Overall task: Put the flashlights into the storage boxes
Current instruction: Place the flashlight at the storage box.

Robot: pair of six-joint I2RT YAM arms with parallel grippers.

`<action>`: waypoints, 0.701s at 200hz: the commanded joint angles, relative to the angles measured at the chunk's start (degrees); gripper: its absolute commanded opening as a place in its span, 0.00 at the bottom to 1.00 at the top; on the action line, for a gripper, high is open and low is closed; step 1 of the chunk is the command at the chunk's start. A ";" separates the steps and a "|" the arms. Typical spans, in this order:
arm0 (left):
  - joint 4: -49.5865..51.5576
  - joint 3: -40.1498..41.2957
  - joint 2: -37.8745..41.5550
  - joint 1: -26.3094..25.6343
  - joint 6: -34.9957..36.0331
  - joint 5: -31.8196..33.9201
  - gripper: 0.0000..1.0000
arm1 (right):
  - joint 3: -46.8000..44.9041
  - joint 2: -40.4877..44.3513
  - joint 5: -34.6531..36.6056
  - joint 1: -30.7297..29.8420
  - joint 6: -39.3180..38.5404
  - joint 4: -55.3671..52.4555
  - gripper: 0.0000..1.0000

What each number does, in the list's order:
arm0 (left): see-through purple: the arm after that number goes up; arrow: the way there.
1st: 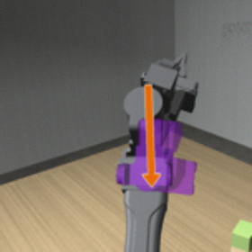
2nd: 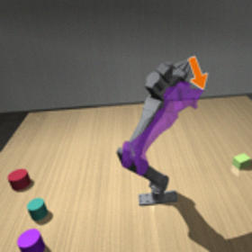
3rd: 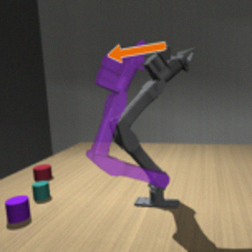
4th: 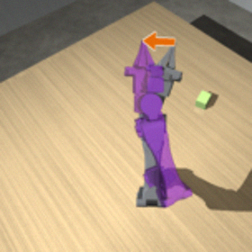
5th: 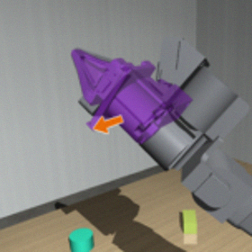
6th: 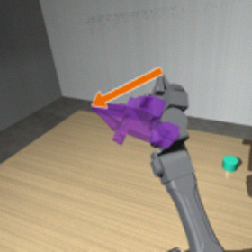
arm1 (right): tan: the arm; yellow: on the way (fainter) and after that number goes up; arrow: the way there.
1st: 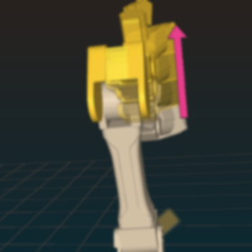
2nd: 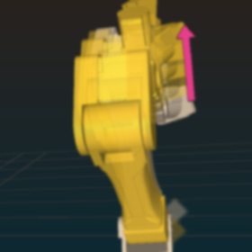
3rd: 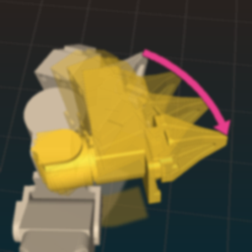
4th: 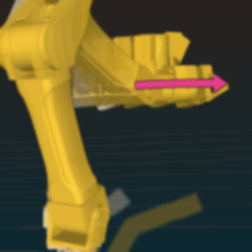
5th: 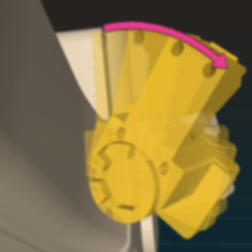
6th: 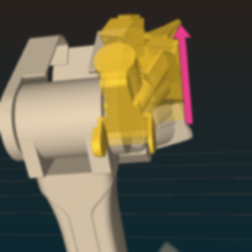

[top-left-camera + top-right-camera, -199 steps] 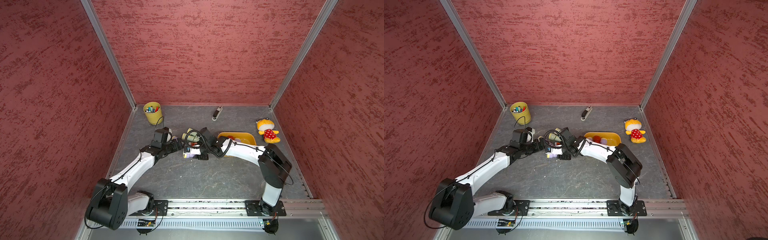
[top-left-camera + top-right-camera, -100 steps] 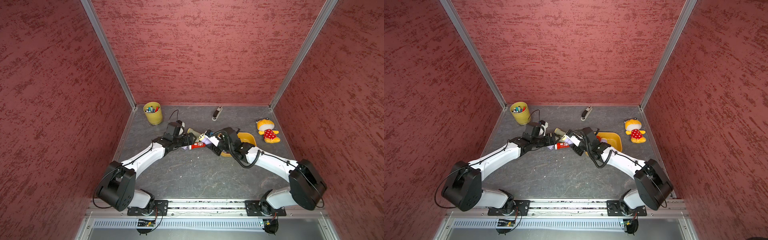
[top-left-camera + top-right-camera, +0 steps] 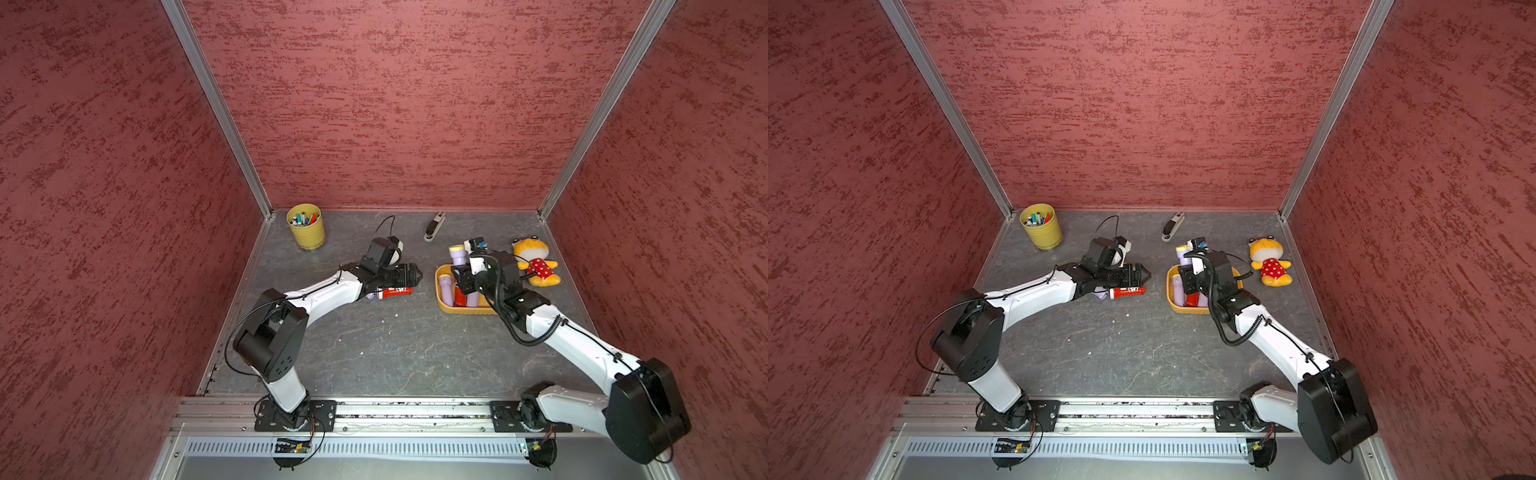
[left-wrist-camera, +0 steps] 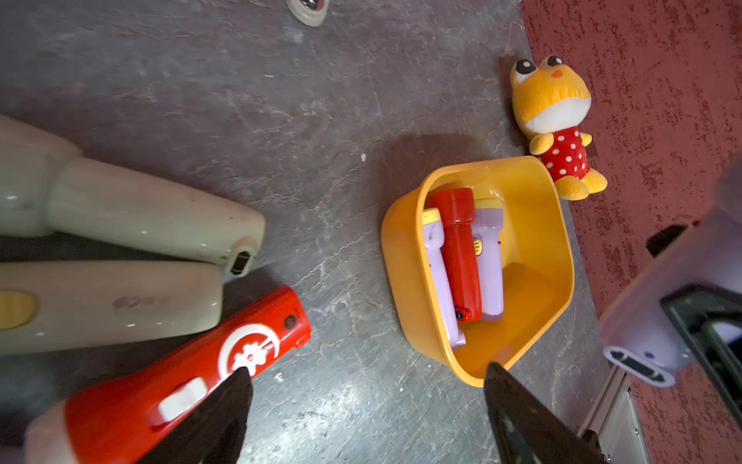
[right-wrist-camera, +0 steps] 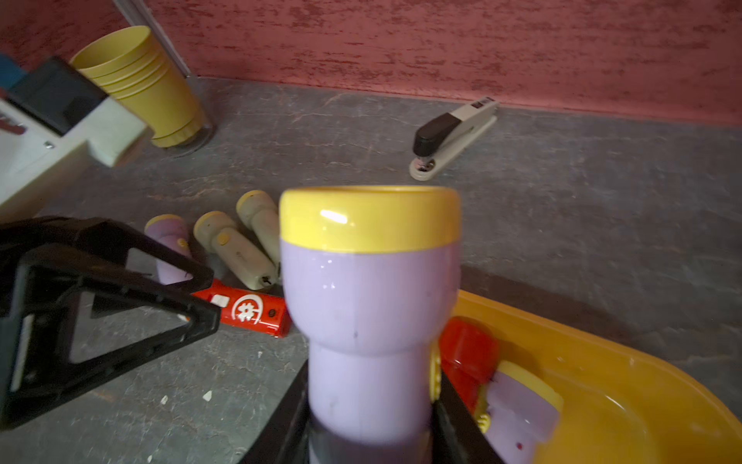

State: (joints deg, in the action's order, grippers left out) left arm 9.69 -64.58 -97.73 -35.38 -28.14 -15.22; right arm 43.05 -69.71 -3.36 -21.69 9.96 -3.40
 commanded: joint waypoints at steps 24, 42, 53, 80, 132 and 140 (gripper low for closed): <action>-0.88 -3.34 -2.93 -1.87 1.34 -1.87 0.90 | -1.66 1.68 0.68 5.74 11.64 -4.87 0.32; -1.73 -3.84 -3.53 -2.32 1.15 -2.41 0.90 | -2.86 1.48 0.52 8.45 13.85 -5.26 0.33; -2.02 -4.29 -4.00 -2.63 1.16 -2.70 0.90 | -2.83 1.04 0.54 10.12 14.85 -6.69 0.33; -2.36 -5.63 -5.44 -3.21 1.15 -3.31 0.90 | -2.06 -0.50 0.95 13.74 13.51 -10.01 0.34; -3.01 -6.60 -6.20 -3.47 1.41 -3.85 0.90 | 2.07 -8.06 2.41 15.45 9.73 -13.42 0.35; -2.91 -6.68 -6.28 -3.47 1.49 -3.85 0.90 | 2.66 -9.15 2.39 15.47 9.58 -13.22 0.35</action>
State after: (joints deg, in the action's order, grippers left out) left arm 8.12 -70.19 -103.11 -38.70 -27.57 -18.24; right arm 42.59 -76.69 -2.22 -6.52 20.51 -16.03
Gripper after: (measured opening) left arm 0.901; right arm 0.401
